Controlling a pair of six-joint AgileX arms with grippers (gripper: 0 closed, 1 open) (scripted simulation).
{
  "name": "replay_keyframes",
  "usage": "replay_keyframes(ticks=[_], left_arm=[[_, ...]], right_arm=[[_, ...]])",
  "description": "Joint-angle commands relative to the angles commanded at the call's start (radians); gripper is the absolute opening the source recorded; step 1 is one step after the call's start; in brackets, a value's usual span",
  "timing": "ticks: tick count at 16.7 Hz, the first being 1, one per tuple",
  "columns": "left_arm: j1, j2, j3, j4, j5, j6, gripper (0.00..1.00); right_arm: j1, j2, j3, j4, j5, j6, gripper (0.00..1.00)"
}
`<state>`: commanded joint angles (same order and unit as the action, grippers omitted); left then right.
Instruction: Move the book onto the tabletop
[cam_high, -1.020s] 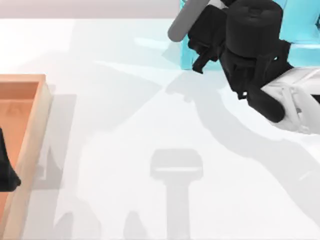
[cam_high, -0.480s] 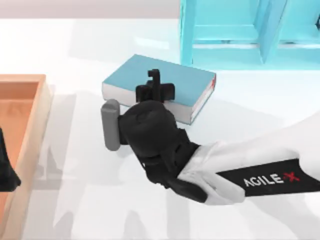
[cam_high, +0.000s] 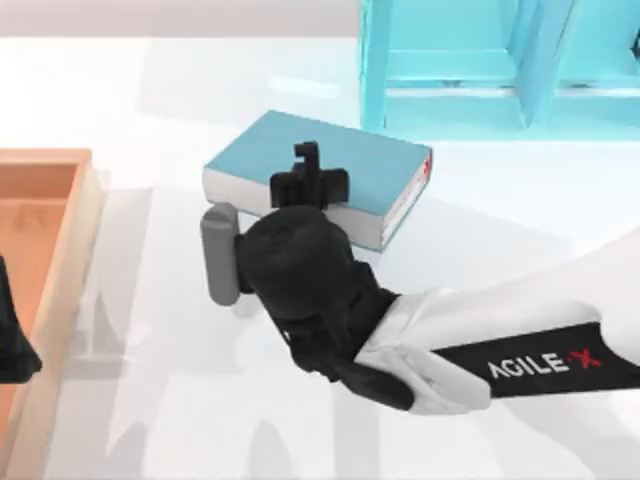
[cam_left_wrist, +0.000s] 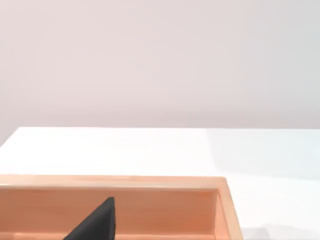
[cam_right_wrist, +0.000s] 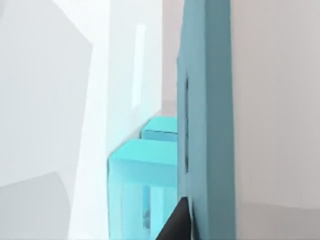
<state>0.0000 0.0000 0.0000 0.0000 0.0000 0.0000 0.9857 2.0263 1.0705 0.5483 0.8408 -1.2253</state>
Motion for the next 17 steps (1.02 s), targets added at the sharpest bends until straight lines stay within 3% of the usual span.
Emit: replay_keyframes(ticks=[14,17], left_arm=[[0.000,0.000,0.000,0.000,0.000,0.000,1.00],[0.000,0.000,0.000,0.000,0.000,0.000,1.00]], right_arm=[[-0.004,0.089,-0.025,0.107,-0.001,0.004,0.00],[-0.004,0.089,-0.025,0.107,-0.001,0.004,0.23]])
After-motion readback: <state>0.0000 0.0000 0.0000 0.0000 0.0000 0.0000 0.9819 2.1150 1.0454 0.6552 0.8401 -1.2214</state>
